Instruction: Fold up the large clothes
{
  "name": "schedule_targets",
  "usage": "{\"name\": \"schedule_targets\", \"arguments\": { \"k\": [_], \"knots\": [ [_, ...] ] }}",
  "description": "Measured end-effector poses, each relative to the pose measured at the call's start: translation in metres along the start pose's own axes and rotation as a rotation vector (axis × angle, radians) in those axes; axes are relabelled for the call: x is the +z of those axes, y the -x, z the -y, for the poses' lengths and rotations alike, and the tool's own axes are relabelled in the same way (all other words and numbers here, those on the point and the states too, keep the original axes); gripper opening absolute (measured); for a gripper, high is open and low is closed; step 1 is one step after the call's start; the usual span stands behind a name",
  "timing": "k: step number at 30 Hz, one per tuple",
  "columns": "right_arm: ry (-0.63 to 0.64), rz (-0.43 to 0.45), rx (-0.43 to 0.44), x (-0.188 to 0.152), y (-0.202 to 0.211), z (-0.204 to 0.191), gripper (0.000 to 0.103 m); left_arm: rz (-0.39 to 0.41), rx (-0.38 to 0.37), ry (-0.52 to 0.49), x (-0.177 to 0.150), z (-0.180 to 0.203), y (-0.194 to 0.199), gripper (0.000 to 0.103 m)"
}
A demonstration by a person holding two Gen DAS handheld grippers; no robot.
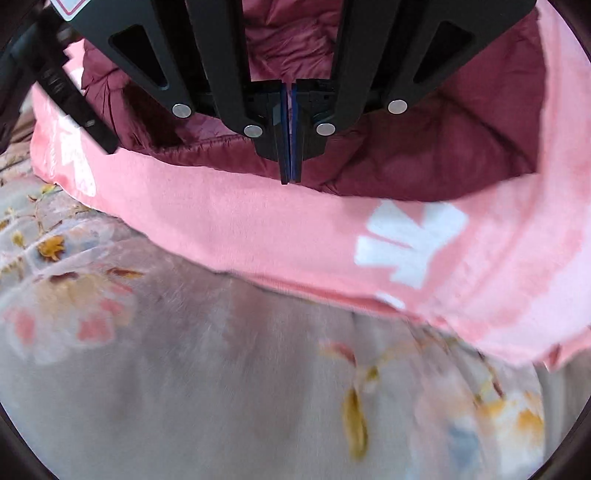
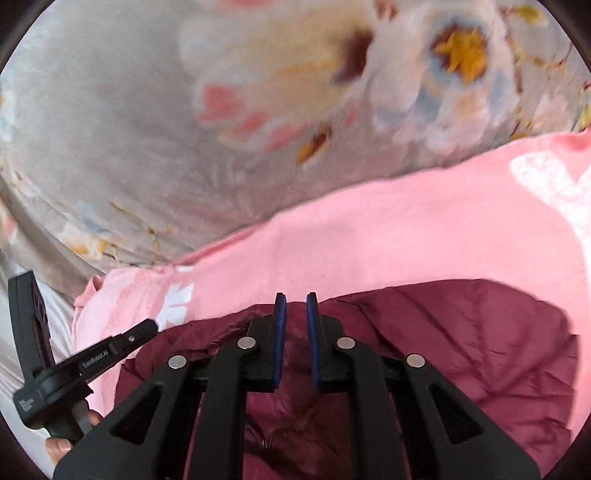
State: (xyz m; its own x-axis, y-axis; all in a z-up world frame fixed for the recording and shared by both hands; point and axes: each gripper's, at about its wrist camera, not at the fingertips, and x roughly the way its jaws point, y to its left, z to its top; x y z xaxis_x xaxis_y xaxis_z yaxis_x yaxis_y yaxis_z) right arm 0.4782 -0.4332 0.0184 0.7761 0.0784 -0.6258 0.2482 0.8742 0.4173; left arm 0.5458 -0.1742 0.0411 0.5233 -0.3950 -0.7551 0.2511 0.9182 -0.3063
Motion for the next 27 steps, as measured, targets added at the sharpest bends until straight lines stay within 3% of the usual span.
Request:
{"name": "schedule_targets", "arguments": {
  "k": [4,6,7,11,15,18,27],
  "knots": [
    [0.075,-0.081,-0.029,-0.021,-0.017,-0.003,0.011,-0.083,0.047,-0.015,-0.015,-0.005,-0.031,0.003],
    [0.140,-0.096,-0.085,-0.035,-0.021,-0.001,0.011,-0.104,0.051,-0.033,-0.025,-0.012,-0.039,0.003],
    [0.162,-0.102,-0.109,-0.041,-0.025,0.002,0.009,-0.103,0.050,-0.042,-0.030,-0.015,-0.042,0.003],
    [0.118,-0.089,-0.049,-0.052,-0.026,0.020,0.008,-0.048,0.039,-0.076,-0.042,-0.020,-0.043,0.004],
    [0.140,-0.066,-0.068,-0.057,-0.028,0.018,0.007,0.013,0.081,-0.140,-0.051,-0.011,-0.041,0.005],
    [0.175,-0.060,-0.105,-0.058,-0.032,0.011,0.007,0.024,0.102,-0.158,-0.049,-0.006,-0.042,0.004],
    [0.172,-0.063,-0.105,-0.056,-0.033,0.016,0.007,0.035,0.160,-0.205,-0.048,0.001,-0.041,0.005]
  ]
}}
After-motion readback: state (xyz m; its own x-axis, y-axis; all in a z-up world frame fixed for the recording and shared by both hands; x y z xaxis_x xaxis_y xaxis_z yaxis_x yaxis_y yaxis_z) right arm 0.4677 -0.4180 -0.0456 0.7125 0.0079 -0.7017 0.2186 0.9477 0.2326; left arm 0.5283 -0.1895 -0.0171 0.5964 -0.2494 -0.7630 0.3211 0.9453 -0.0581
